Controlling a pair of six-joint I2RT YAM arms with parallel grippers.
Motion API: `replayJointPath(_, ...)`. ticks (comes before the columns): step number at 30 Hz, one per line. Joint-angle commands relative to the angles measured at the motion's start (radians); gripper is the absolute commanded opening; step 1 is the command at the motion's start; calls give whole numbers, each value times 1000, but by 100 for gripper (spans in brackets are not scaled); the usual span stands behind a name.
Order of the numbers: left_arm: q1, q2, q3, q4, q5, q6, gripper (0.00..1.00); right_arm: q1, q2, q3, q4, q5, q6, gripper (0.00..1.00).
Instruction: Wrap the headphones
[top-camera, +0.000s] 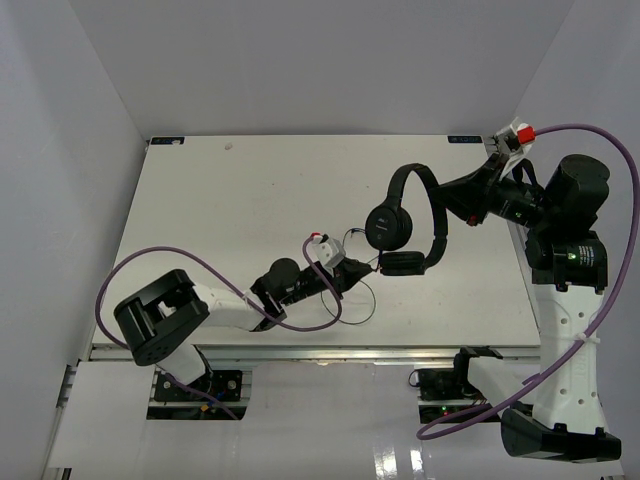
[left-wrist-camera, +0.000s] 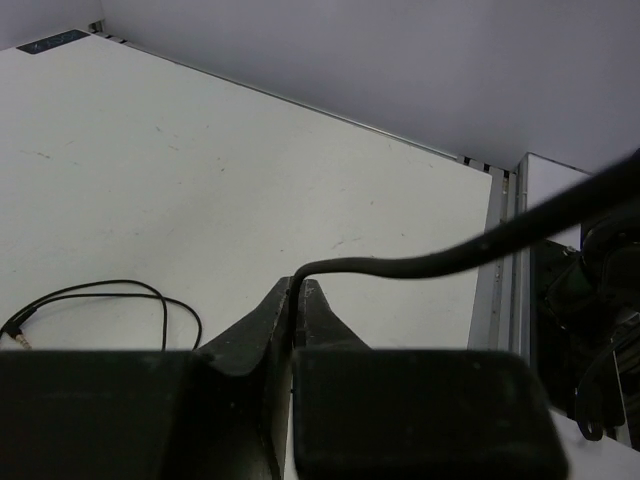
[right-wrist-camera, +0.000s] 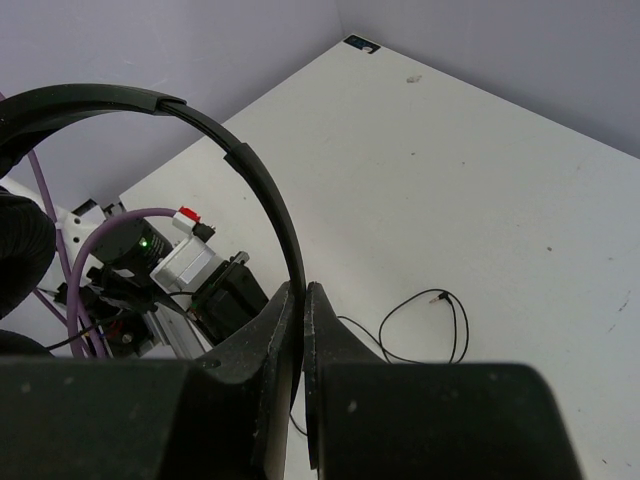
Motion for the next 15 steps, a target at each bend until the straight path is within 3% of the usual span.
replayJointPath(1, 1, -94, 13, -87, 2, 61, 9, -2, -16, 20, 38, -31, 30, 8)
replayJointPath(6, 25, -193, 38, -332, 68, 157, 0, -2, -26, -18, 6, -64, -35, 8)
replayJointPath(11, 77, -304, 70, -637, 136, 266, 0, 0, -34, -31, -157, -71, -282, 8)
replayJointPath(15, 191, -403, 80, -825, 203, 277, 0, 1, -64, -52, -246, -55, -437, 8)
